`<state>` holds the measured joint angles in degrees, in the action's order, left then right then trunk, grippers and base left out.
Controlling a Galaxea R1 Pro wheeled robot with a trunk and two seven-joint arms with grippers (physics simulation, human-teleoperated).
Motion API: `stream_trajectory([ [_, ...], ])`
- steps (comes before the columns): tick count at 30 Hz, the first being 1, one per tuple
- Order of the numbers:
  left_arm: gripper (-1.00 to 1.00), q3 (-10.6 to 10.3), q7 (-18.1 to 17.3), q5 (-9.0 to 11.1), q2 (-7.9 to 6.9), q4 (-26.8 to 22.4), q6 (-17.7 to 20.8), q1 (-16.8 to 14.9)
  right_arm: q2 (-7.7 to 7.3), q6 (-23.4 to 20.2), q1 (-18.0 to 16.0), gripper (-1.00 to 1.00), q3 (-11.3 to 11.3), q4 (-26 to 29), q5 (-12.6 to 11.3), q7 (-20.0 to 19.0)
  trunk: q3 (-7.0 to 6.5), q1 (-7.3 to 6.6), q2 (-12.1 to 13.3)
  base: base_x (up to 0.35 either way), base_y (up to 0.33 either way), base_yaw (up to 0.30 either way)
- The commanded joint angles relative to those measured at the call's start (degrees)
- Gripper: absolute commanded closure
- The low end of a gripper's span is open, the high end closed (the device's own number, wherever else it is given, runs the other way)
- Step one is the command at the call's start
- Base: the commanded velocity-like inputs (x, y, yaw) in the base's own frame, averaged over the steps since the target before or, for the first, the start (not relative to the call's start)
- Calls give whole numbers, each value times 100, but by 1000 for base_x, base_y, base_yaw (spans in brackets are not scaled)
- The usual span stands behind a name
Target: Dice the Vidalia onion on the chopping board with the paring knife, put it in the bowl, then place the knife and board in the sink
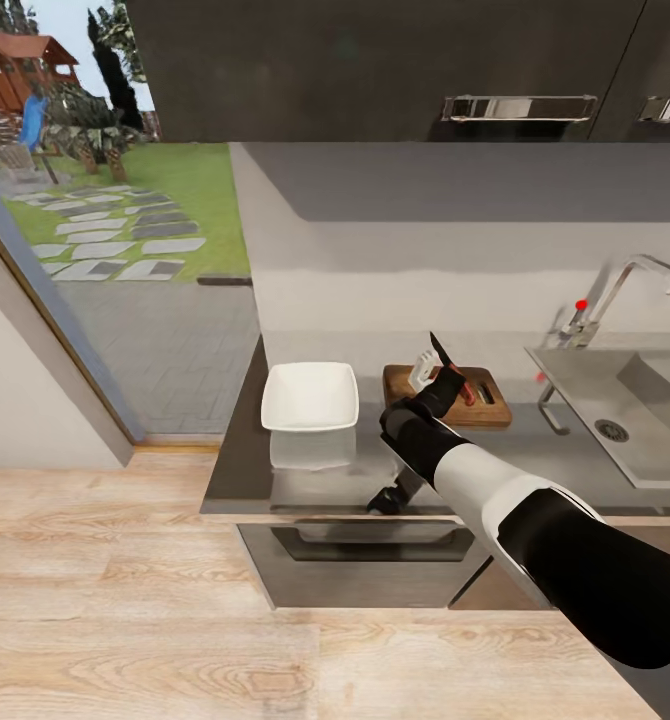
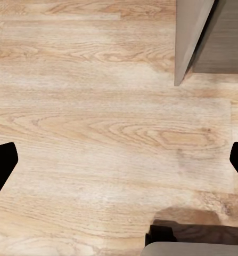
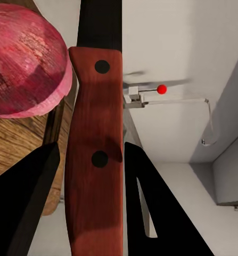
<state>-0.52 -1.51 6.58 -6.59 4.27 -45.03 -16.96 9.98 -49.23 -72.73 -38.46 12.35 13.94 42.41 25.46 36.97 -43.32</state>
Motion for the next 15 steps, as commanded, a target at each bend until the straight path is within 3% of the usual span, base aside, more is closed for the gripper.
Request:
stream_trajectory([
  [1, -100, -10, -16, 34, 0, 22, -32, -9, 1, -25, -5, 100, -12, -5, 7, 4, 6, 1, -5, 0, 0, 0],
  [15, -100, -10, -16, 30, 0, 22, -32, -9, 1, -18, -5, 100, -21, -338, -5, -14, 6, 1, -5, 0, 0, 0],
])
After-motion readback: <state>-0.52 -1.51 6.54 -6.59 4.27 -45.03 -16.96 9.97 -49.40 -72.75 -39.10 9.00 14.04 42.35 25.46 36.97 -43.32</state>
